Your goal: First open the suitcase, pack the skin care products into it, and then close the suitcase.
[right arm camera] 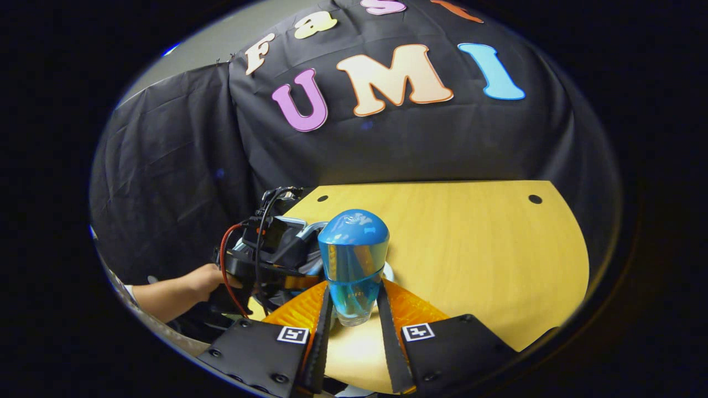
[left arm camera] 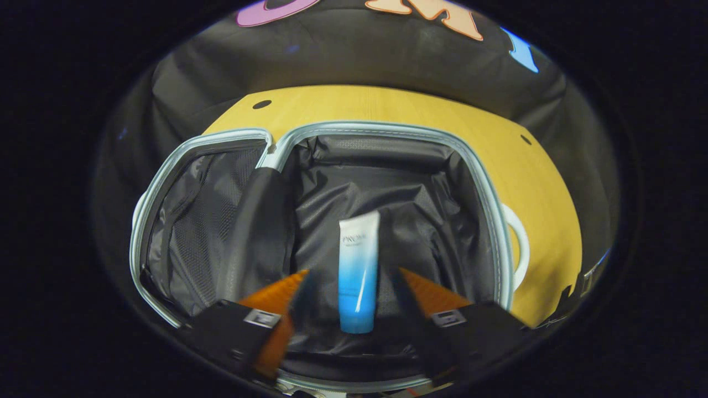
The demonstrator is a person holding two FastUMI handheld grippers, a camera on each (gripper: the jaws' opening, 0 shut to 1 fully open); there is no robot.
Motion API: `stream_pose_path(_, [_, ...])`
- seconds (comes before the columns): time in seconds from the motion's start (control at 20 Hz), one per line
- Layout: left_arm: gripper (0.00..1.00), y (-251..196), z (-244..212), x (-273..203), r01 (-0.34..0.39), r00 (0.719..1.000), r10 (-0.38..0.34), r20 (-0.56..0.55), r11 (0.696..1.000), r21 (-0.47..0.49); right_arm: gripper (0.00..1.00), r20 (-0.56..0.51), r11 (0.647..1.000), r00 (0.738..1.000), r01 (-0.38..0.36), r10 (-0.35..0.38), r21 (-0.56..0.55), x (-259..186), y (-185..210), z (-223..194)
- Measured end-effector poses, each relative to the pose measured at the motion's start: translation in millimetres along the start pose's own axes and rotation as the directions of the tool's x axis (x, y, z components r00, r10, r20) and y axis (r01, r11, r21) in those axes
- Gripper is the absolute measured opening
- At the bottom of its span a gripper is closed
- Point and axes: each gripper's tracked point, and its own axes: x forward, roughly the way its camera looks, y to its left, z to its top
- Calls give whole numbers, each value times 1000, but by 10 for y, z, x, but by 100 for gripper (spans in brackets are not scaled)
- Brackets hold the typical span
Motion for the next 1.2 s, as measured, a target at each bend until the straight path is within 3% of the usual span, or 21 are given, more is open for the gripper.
stream_pose_path(0.05, [96,8,82,-73,17,999,-17,33,1000,3,44,-12,1000,1000,-17,17,-1,88,114,-15])
stream_pose_path(0.25, [91,247,362,-436,42,986,-41,161,999,-3,47,-101,996,992,-75,79,39,468,502,-229])
stream_pose_path(0.5, [91,967,453,-702,6,974,11,224,997,-75,47,-217,995,972,-77,90,71,977,803,-701])
stream_pose_path(0.7, [92,1596,322,-826,-48,973,80,216,988,-149,47,-285,993,957,-23,55,117,1243,847,-1014])
stream_pose_path(1.0, [93,2264,168,-848,-89,970,139,198,966,-243,43,-349,984,934,127,-77,121,1463,724,-1247])
stream_pose_path(1.05, [93,2352,167,-853,-95,970,146,197,964,-250,48,-334,982,937,146,-97,122,1494,717,-1199])
stream_pose_path(1.1, [93,2440,176,-848,-101,968,155,198,961,-256,45,-296,980,949,155,-112,127,1532,735,-1088])
stream_pose_path(1.15, [93,2524,189,-832,-106,967,161,199,960,-259,51,-257,981,960,144,-107,129,1550,774,-954])
stream_pose_path(1.2, [93,2629,200,-815,-114,966,170,197,958,-265,69,-218,983,970,136,-108,120,1559,808,-794])
